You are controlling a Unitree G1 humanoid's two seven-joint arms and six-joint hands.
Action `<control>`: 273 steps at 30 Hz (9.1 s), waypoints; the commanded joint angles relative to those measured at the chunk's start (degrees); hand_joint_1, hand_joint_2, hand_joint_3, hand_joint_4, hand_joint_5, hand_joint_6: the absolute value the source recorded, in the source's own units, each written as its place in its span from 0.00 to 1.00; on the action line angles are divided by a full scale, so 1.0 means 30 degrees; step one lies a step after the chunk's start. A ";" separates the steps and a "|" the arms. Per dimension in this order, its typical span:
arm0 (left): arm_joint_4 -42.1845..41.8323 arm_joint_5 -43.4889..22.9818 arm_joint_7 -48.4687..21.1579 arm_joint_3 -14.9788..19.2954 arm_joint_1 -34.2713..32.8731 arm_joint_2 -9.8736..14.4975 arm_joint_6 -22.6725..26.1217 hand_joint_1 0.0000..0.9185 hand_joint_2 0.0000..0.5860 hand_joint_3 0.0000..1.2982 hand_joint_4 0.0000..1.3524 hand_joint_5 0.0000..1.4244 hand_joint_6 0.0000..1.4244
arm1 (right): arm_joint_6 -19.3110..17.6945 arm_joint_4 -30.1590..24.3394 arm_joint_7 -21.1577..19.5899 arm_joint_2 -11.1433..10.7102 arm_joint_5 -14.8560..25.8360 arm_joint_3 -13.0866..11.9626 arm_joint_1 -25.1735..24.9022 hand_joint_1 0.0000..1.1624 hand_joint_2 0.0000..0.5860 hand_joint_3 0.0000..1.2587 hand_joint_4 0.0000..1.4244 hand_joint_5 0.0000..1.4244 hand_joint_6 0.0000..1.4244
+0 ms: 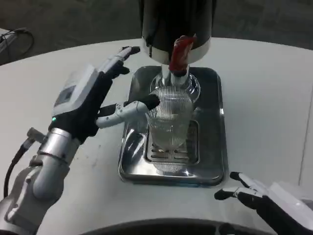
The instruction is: Grasp the cup under the faucet to collect the drink, then remove the cup.
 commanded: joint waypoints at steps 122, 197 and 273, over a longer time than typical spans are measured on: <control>-0.2166 -0.6622 -1.6051 -0.0382 -0.5554 0.0552 0.2493 0.00 0.00 0.19 0.13 0.16 0.11 | -0.0276 1.5531 -1.1600 0.4440 0.8035 0.3499 -1.3058 0.63 0.33 0.00 0.01 0.05 0.00; 0.1649 -0.4930 -1.6592 -0.1473 -0.8006 0.0782 -0.0821 0.00 0.00 0.21 0.16 0.17 0.09 | -0.4177 2.3251 -1.6647 0.7143 0.8131 0.3288 -1.6039 0.61 0.35 0.00 0.02 0.08 0.00; 0.0790 -0.5883 -1.6697 -0.0874 -0.6859 0.1609 -0.0017 0.00 0.00 0.24 0.19 0.19 0.10 | -0.3622 2.4063 -2.2200 1.0529 0.6806 0.5088 -1.5545 0.65 0.42 0.31 0.31 0.29 0.19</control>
